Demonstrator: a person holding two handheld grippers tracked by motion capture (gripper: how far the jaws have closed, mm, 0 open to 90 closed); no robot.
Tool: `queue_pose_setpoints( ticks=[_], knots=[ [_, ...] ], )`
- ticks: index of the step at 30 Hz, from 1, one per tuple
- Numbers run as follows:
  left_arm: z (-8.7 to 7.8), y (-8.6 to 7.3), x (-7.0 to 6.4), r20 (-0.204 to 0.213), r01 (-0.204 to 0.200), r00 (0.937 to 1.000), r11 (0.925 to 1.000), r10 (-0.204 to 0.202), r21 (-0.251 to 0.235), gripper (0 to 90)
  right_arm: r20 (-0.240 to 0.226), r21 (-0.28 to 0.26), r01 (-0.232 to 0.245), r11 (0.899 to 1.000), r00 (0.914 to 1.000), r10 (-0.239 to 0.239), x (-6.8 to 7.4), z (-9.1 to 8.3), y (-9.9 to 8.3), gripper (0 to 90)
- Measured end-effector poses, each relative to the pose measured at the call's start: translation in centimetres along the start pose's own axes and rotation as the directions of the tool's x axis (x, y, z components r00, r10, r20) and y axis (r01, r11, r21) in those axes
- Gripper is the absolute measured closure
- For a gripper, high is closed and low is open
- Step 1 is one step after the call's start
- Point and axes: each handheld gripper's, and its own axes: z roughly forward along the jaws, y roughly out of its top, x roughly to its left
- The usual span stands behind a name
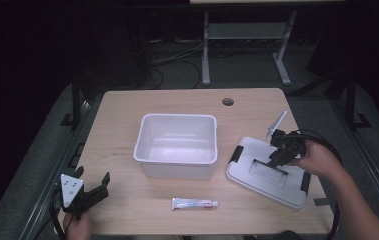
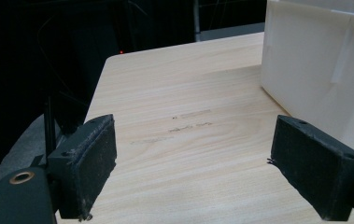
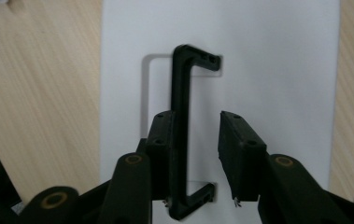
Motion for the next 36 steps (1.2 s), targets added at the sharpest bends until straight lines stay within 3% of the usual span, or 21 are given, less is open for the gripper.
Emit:
queue_pose_setpoints(
  ticks=[16,23,31,36],
  knots=[
    [-0.1,0.0,0.1,-0.003,0.000,1.0000,1.0000,0.000,0.000,13.5,0.045,-0.037,0.113,0.993,0.9928,-0.111,4.8,-1.2,1.4,53.9],
    [-0.1,0.0,0.1,-0.004,0.002,1.0000,1.0000,-0.002,-0.002,13.6,0.048,-0.041,0.184,0.982,0.9821,-0.182,7.8,-1.0,2.7,50.0],
    [-0.1,0.0,0.2,-0.007,0.002,1.0000,1.0000,-0.002,-0.002,13.6,0.036,-0.048,0.248,0.968,0.9684,-0.247,10.1,0.0,3.9,47.1],
    [-0.2,0.0,0.3,-0.007,0.003,1.0000,1.0000,-0.003,-0.001,13.5,0.024,-0.048,0.301,0.952,0.9535,-0.300,12.1,1.0,5.1,45.8]
  ],
)
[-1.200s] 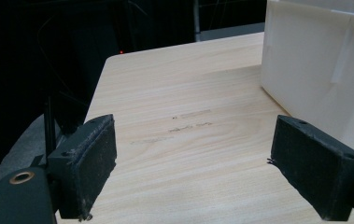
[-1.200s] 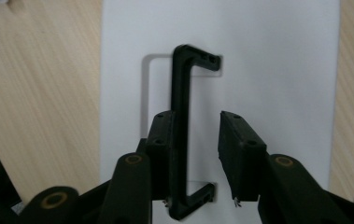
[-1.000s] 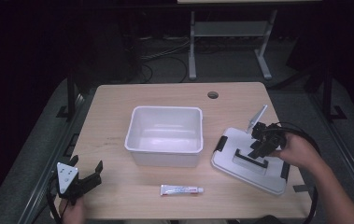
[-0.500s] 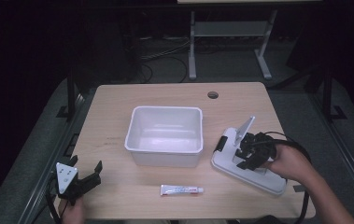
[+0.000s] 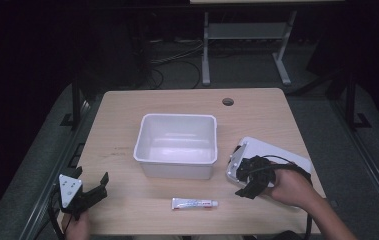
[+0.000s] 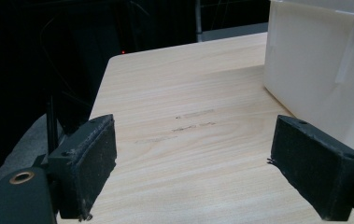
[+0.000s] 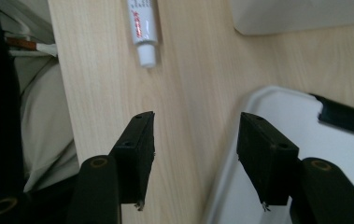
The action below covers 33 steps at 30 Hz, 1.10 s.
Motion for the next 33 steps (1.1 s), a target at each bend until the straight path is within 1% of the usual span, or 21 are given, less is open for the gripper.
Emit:
queue_pose_setpoints(
  ticks=[5,6,7,9,10,12,20,22,24,32,33],
  knots=[
    [0.0,0.0,0.0,0.000,0.001,1.0000,1.0000,-0.001,-0.003,13.5,-0.026,-0.008,0.026,1.000,0.9993,-0.026,0.7,1.1,1.0,44.7],
    [0.0,0.0,0.0,0.000,0.001,1.0000,1.0000,-0.001,-0.003,13.5,-0.026,-0.008,0.026,1.000,0.9993,-0.026,0.7,1.1,1.0,44.7],
    [0.0,0.0,0.0,-0.001,0.001,1.0000,1.0000,-0.001,-0.003,13.5,-0.033,-0.005,0.039,0.999,0.9987,-0.039,1.0,1.7,1.4,44.2],
    [0.0,0.0,0.1,0.000,0.003,1.0000,1.0000,-0.003,-0.004,13.5,-0.035,-0.003,0.042,0.999,0.9985,-0.042,1.1,1.8,1.6,44.1],
    [0.0,0.0,0.1,0.000,0.005,1.0000,1.0000,-0.005,-0.005,13.5,-0.038,-0.002,0.053,0.999,0.9979,-0.053,1.3,2.2,1.9,44.0],
    [-0.1,0.0,0.1,-0.002,0.005,1.0000,1.0000,-0.005,-0.006,13.6,-0.045,-0.003,0.058,0.998,0.9973,-0.058,1.5,2.5,2.3,43.8],
    [-0.1,0.0,0.1,-0.002,0.005,1.0000,1.0000,-0.005,-0.004,13.5,-0.063,0.018,0.099,0.995,0.9932,-0.098,2.2,4.0,3.9,43.0],
    [-0.1,0.0,0.1,-0.002,0.005,1.0000,1.0000,-0.005,-0.003,13.6,-0.065,0.022,0.102,0.995,0.9928,-0.100,2.4,4.1,4.1,43.0],
    [-0.1,0.0,0.2,-0.003,0.009,1.0000,0.9999,-0.009,-0.005,13.5,-0.073,0.029,0.120,0.992,0.9904,-0.117,2.6,4.8,4.6,42.9],
    [-0.1,0.0,0.1,-0.001,0.007,1.0000,1.0000,-0.007,-0.003,13.5,-0.088,0.037,0.142,0.989,0.9865,-0.138,3.0,5.9,5.6,43.4],
    [-0.1,0.0,0.1,0.001,0.006,1.0000,1.0000,-0.006,-0.004,13.5,-0.094,0.039,0.146,0.988,0.9854,-0.142,3.1,6.2,5.9,43.4]
  ],
)
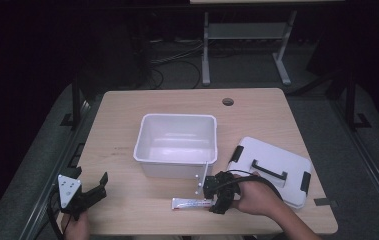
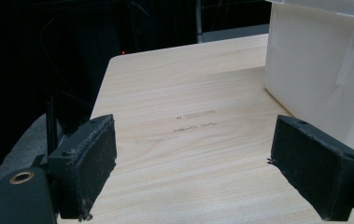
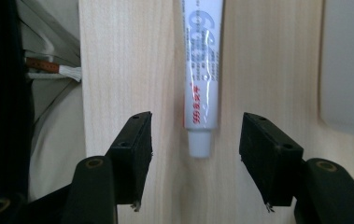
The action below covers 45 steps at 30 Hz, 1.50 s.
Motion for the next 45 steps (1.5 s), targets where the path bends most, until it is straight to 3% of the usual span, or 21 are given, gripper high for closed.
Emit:
queue_pose_setpoints(
  ticks=[21,30,45],
  knots=[
    [0.0,0.0,0.1,0.000,0.006,1.0000,1.0000,-0.006,-0.001,13.6,-0.024,0.028,0.030,0.999,0.9993,-0.030,-0.1,2.5,2.3,49.9],
    [0.0,0.0,0.2,0.000,0.012,0.9999,0.9999,-0.012,-0.002,13.5,-0.015,0.046,0.041,0.998,0.9991,-0.040,-0.3,3.1,2.9,60.7],
    [0.0,-0.1,0.3,0.001,0.021,0.9998,0.9998,-0.021,-0.004,13.5,-0.001,0.054,0.048,0.997,0.9989,-0.048,-0.4,3.7,3.2,68.8]
  ],
)
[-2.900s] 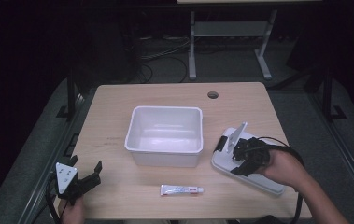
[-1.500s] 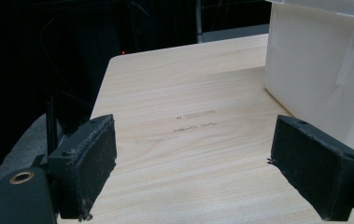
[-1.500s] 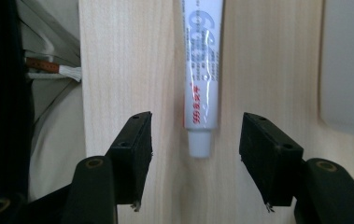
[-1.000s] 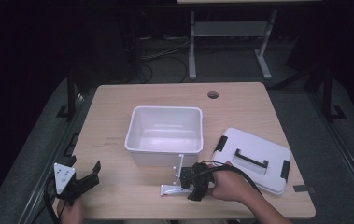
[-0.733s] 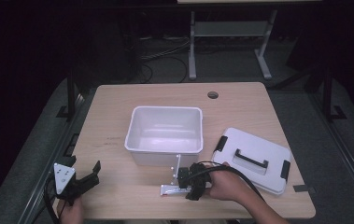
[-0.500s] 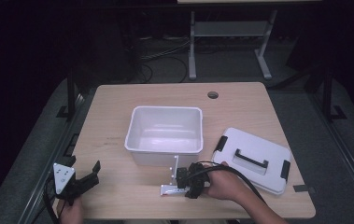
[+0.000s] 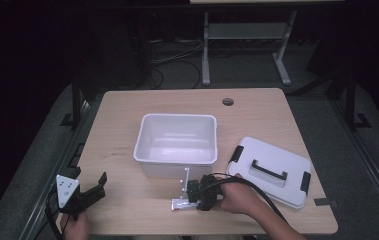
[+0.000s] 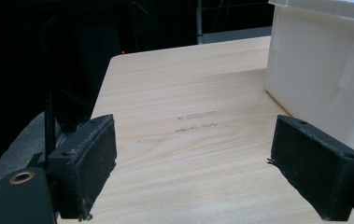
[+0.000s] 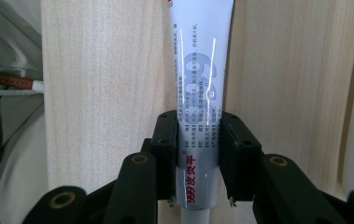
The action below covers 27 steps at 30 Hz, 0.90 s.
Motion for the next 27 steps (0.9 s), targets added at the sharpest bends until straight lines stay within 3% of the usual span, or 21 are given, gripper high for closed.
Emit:
queue_pose_setpoints(
  ticks=[7,15,16,19,24,27],
  knots=[
    [0.0,0.0,0.0,0.000,0.003,1.0000,1.0000,-0.003,-0.002,13.6,0.022,0.004,0.020,1.000,0.9995,-0.021,0.2,-0.1,0.0,70.3],
    [0.0,0.0,0.1,0.001,0.005,1.0000,1.0000,-0.005,-0.001,13.5,0.002,-0.001,0.021,1.000,0.9998,-0.021,0.2,-1.1,-0.3,70.5],
    [0.0,0.0,0.0,0.001,0.005,1.0000,1.0000,-0.005,-0.002,13.6,0.021,0.013,0.036,0.999,0.9991,-0.036,0.3,-1.9,-0.3,70.5],
    [0.0,0.0,0.0,0.000,0.004,1.0000,1.0000,-0.004,-0.003,13.5,0.001,-0.016,0.034,0.999,0.9994,-0.034,0.3,-3.1,-0.1,70.5],
    [0.0,0.0,0.0,0.001,0.006,1.0000,1.0000,-0.006,-0.001,13.6,0.009,-0.009,0.043,0.999,0.9990,-0.043,0.3,-4.5,0.4,70.5],
    [0.0,0.0,0.1,-0.002,0.010,0.9999,0.9999,-0.010,-0.004,13.6,0.011,-0.029,0.049,0.998,0.9988,-0.049,0.2,-6.4,1.0,70.5]
  ],
)
